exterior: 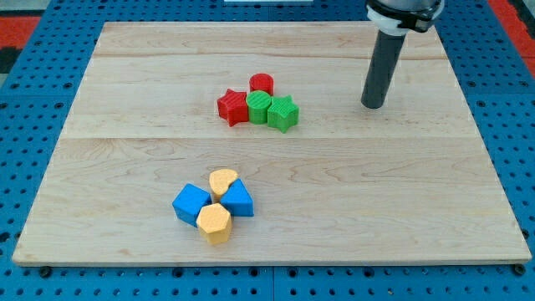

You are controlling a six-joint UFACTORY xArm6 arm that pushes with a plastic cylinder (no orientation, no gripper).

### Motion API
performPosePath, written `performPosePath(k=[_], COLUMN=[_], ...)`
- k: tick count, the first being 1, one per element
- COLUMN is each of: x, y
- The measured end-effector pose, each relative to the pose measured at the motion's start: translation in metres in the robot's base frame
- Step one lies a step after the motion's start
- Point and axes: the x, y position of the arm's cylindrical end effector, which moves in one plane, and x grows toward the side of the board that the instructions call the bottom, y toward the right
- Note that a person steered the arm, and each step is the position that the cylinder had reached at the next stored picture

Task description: Push the green star parallel to the right of the blue triangle

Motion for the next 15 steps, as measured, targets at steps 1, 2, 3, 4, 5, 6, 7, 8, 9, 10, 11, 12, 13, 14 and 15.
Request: performPosePath(k=[1, 2, 3, 4, 5, 6, 7, 8, 9, 10, 11, 12, 13, 14, 15], x=[-0.009, -0.033, -0.053, -0.062, -0.078, -0.091, -0.100, -0.093, -0.064, -0.033, -0.017, -0.017, -0.017, -0.017, -0.009], y=[0.008, 0.026, 0.027, 0.027, 0.027, 0.027, 0.027, -0.001, -0.052, -0.101, -0.144, -0.166, -0.212, -0.232, -0.237])
